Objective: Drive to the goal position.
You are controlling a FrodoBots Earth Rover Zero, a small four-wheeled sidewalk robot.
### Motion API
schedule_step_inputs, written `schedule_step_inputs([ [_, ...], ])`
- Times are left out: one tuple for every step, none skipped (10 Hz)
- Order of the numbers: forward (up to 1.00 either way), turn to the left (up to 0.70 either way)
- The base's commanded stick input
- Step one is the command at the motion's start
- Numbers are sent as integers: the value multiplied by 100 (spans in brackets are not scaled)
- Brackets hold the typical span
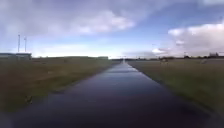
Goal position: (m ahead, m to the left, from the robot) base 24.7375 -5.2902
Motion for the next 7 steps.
schedule_step_inputs([
  [100,0],
  [100,0],
  [100,0],
  [100,0],
  [100,0],
  [100,0],
  [100,0],
])
